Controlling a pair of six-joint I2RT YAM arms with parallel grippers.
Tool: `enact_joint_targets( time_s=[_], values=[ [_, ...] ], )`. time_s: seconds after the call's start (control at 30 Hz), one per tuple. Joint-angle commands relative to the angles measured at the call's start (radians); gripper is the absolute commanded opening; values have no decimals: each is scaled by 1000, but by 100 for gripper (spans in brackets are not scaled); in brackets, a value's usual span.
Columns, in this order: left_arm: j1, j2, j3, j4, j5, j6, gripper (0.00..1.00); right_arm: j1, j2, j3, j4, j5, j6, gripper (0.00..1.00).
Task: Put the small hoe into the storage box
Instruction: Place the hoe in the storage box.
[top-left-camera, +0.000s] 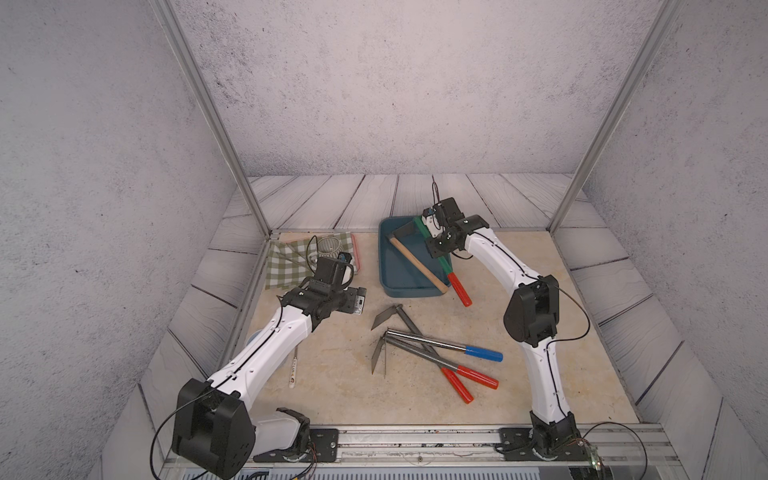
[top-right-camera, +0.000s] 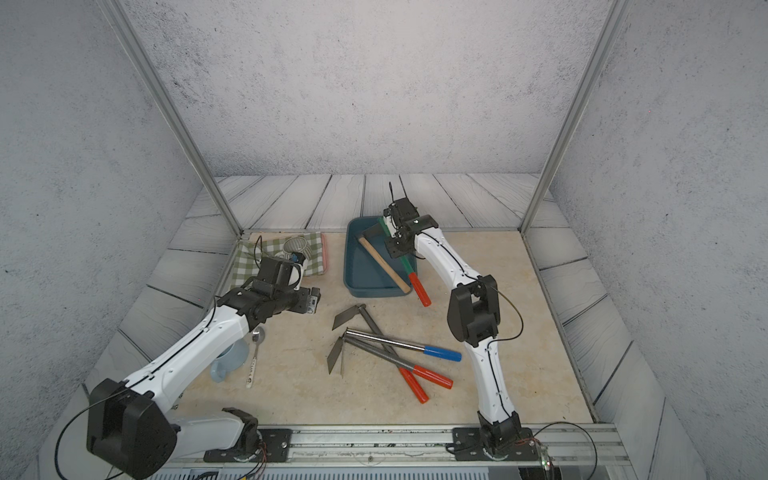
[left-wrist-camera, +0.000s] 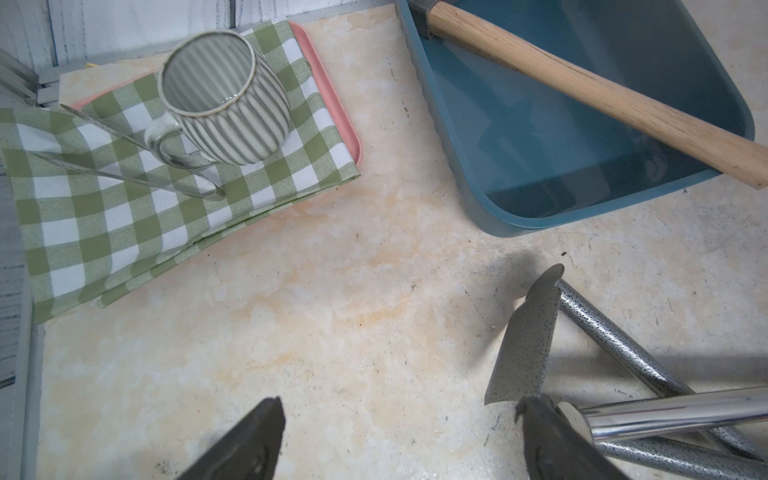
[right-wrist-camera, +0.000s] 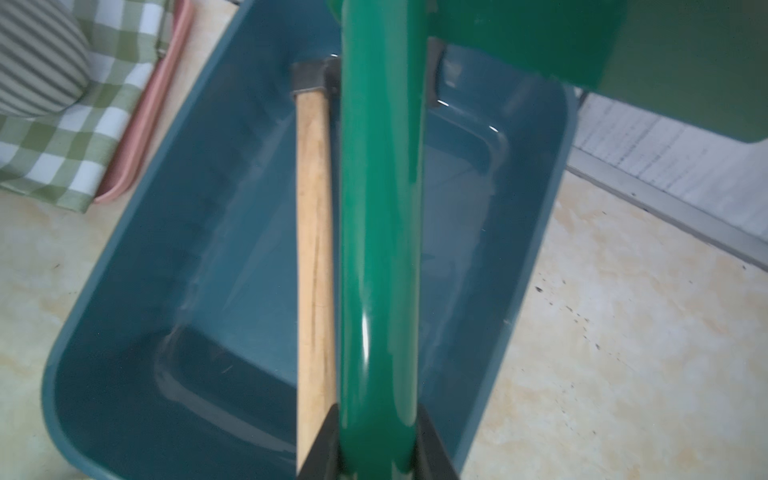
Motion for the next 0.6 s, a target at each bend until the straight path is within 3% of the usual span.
enact_joint_targets(
  time_s=[0.0,0.57],
  values=[
    [-10,6,1,-19,-3,14,92,7,12,75,-3,2,-41,6],
    [-22,7,1,-22,-9,20,91,10,148,212,-53,-7,-60,17]
  ],
)
